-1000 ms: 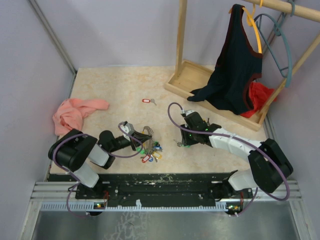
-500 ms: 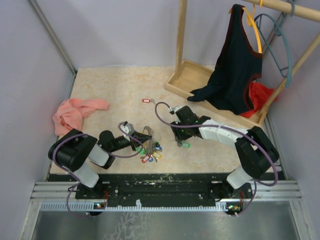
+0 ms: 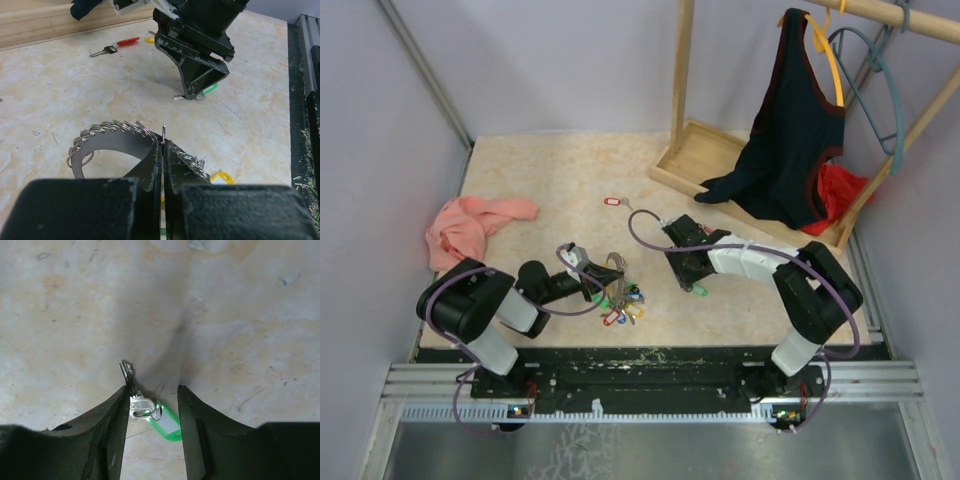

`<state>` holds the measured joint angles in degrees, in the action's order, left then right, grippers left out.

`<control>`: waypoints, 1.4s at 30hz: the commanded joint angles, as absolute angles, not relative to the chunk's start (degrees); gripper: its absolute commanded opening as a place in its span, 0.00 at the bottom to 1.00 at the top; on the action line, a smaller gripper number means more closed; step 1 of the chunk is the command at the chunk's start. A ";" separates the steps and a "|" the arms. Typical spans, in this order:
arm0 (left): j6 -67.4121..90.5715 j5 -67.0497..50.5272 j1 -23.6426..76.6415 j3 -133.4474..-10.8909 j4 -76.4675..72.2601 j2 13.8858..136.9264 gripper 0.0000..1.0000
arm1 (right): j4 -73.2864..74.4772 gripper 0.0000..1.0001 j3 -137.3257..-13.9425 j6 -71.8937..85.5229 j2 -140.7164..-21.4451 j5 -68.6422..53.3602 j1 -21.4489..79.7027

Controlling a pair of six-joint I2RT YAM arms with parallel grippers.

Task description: Put the keys on the keyring

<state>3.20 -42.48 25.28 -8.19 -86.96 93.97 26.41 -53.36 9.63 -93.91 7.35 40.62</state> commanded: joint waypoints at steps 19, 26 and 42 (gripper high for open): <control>5.15 -44.90 24.96 -9.15 -102.57 94.55 0.00 | 29.89 0.52 -42.25 26.01 -80.46 -1.98 34.19; 5.19 -45.10 24.92 -9.10 -102.57 94.27 0.00 | 23.71 0.51 -40.08 27.96 -82.01 -5.38 36.03; 4.78 -44.48 24.86 -8.45 -102.59 93.08 0.00 | 19.25 0.49 -50.36 17.78 -85.51 -4.69 39.71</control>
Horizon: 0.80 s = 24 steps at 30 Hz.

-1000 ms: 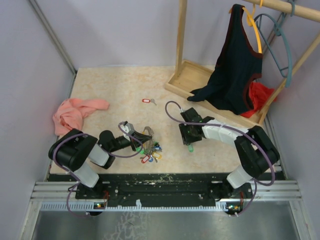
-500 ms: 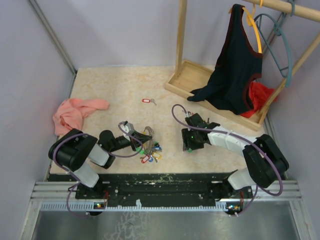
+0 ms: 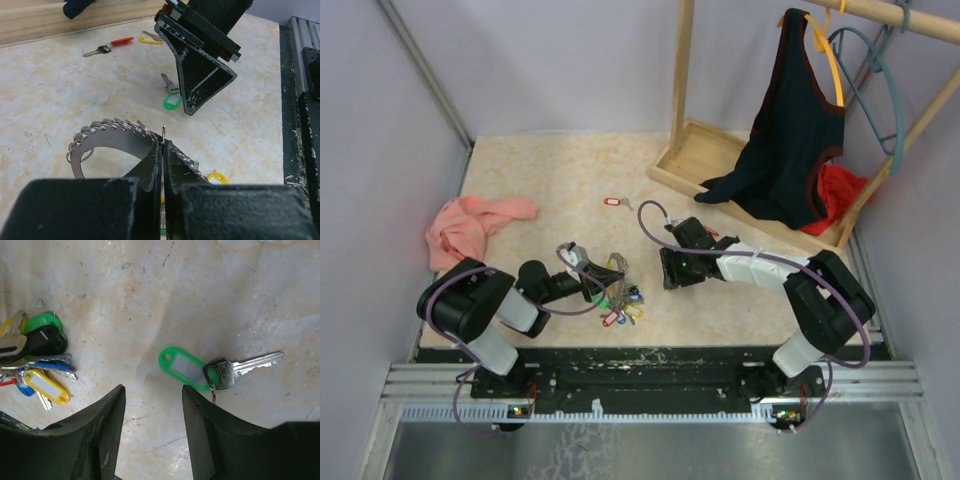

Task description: Put the keys on the keyring

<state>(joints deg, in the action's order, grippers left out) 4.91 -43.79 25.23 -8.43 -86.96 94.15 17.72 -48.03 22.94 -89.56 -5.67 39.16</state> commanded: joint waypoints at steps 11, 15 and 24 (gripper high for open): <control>5.19 -45.22 24.82 -8.68 -102.57 93.05 0.00 | 21.01 0.41 -46.16 15.62 -79.94 7.52 40.35; 4.99 -45.29 24.83 -8.36 -102.57 92.57 0.00 | 19.36 0.38 -45.96 15.92 -82.61 7.41 39.66; 5.36 -45.57 24.82 -8.62 -102.57 92.98 0.00 | 15.75 0.26 -42.93 17.53 -83.31 4.46 38.06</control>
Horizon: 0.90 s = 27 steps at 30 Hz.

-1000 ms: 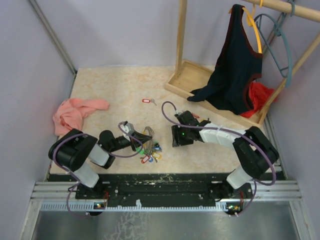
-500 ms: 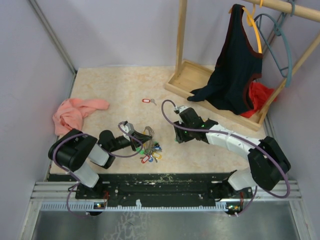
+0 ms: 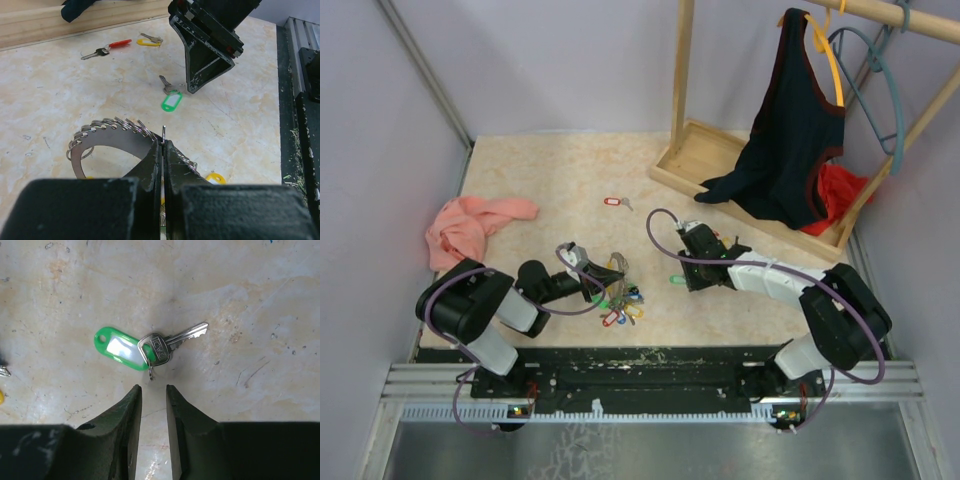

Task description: Put the keys on the keyring

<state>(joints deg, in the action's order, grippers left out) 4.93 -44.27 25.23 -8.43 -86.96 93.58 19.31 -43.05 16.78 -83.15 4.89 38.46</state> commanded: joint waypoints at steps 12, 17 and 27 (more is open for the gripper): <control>5.89 -46.33 24.82 -8.99 -102.57 93.49 0.00 | 14.37 0.22 -42.79 16.48 -84.55 3.73 37.72; 6.04 -46.46 24.84 -8.97 -102.57 93.34 0.00 | 14.28 0.20 -42.63 16.69 -85.46 3.82 37.71; 6.04 -46.59 24.82 -9.06 -102.61 93.69 0.00 | 12.85 0.17 -41.92 16.35 -86.86 5.41 37.73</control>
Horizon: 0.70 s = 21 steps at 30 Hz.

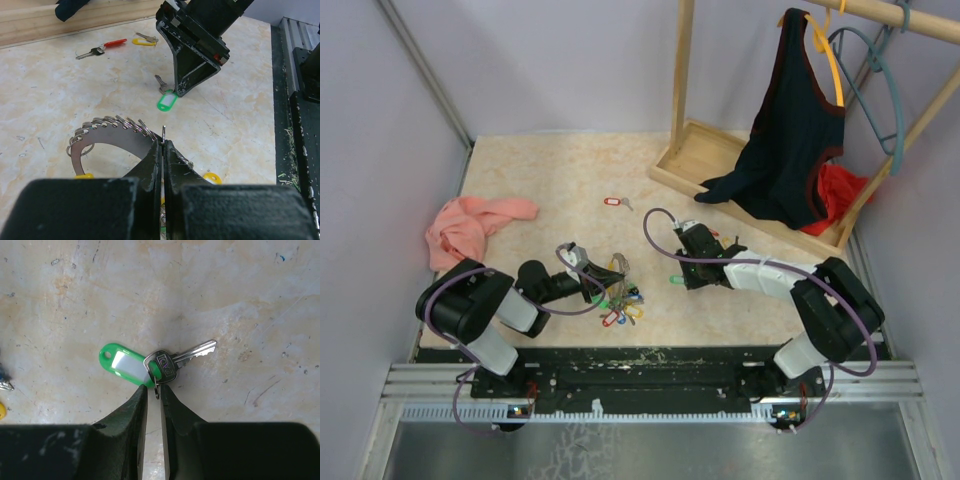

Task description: Put the keys on the keyring

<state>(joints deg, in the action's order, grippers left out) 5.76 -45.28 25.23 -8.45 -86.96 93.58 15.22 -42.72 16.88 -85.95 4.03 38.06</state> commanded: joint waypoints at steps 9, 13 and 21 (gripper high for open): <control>6.13 -46.84 24.79 -9.06 -102.57 93.60 0.00 | 14.06 0.05 -42.19 16.53 -86.59 5.65 37.71; 6.17 -47.12 24.87 -9.05 -102.57 93.52 0.00 | 14.99 0.00 -42.59 15.13 -84.97 5.61 37.71; 6.25 -47.22 24.72 -9.23 -102.59 92.68 0.00 | 14.11 0.00 -43.51 5.42 -74.97 1.60 37.84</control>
